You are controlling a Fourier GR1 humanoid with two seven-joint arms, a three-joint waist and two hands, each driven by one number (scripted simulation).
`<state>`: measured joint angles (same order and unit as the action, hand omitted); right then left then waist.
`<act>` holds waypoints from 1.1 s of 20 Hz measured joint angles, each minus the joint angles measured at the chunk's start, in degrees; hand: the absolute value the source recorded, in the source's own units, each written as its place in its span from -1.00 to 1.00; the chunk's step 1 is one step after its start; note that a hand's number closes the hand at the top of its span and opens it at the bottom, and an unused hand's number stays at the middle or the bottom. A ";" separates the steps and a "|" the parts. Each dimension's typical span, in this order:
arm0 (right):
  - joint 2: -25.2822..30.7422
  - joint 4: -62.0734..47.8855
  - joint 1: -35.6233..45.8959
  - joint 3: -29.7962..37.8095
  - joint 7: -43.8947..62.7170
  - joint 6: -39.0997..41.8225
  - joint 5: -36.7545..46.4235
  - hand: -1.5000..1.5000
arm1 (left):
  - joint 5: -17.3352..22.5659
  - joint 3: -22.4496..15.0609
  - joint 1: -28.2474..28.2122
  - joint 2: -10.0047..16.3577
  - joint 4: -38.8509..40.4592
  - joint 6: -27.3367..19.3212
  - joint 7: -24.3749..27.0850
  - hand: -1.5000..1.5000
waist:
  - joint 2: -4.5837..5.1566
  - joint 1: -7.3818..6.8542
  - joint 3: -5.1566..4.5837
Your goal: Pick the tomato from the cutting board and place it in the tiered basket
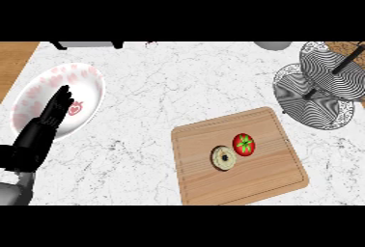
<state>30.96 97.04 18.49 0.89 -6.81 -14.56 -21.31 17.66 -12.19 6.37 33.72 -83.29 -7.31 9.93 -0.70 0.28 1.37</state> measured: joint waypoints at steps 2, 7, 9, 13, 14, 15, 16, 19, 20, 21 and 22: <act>-2.24 -2.23 0.48 -2.30 0.43 -1.10 1.54 -1.00 | -0.40 -0.51 1.05 -1.00 -0.32 -0.13 -1.01 0.00 | 0.34 -0.32 -0.54; -8.96 -11.55 1.51 -12.18 6.72 -8.00 8.92 -1.00 | 0.10 -3.96 1.85 -5.57 0.07 0.80 -1.71 0.00 | 1.54 -2.25 -1.41; -13.55 -16.53 1.85 -15.16 8.19 -11.82 11.33 -1.00 | 0.44 -5.60 2.16 -7.88 0.73 1.13 -2.23 0.00 | 1.82 -2.65 -1.42; -23.91 -26.43 4.83 -17.54 1.74 -16.59 13.66 -1.00 | -0.02 -6.86 2.81 -11.51 3.27 0.78 -2.78 0.00 | 1.51 -2.08 -1.35; -24.56 -28.11 5.85 -17.55 0.75 -17.07 14.70 -1.00 | -0.24 -6.99 2.70 -12.32 3.82 0.78 -2.72 0.00 | 1.37 -1.81 -1.35; -24.60 -28.35 6.71 -18.29 1.59 -18.02 16.37 -1.00 | -0.58 -7.11 2.10 -12.93 4.18 0.69 -2.19 0.00 | 1.22 -1.54 -1.36; -24.71 -28.75 7.55 -19.39 2.45 -18.77 18.18 -1.00 | -0.91 -7.25 1.97 -13.52 4.73 0.65 -1.94 0.00 | 1.10 -1.31 -1.38; -22.16 -26.87 9.80 -23.38 9.93 -20.19 24.20 -1.00 | -1.45 -7.22 1.57 -14.76 6.13 0.22 -1.18 0.00 | 0.67 -0.46 -1.47; -20.52 -26.31 10.39 -24.78 13.24 -19.78 26.12 -1.00 | -1.36 -6.98 1.31 -14.76 6.44 0.22 -1.07 0.00 | 0.46 -0.13 -1.53; -18.83 -26.26 10.86 -26.40 16.26 -19.17 28.28 -1.00 | -1.32 -6.84 1.30 -14.73 6.60 0.24 -1.19 0.00 | 0.25 0.20 -1.61; -16.77 -26.63 11.65 -27.77 19.29 -17.85 30.20 -1.00 | -1.16 -6.56 1.28 -14.51 6.82 0.43 -1.21 0.00 | 0.08 0.42 -1.70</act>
<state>14.19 70.40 30.15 -26.88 12.48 -32.41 8.90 16.51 -18.75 7.65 19.21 -76.48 -6.89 8.72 -0.62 0.70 -0.32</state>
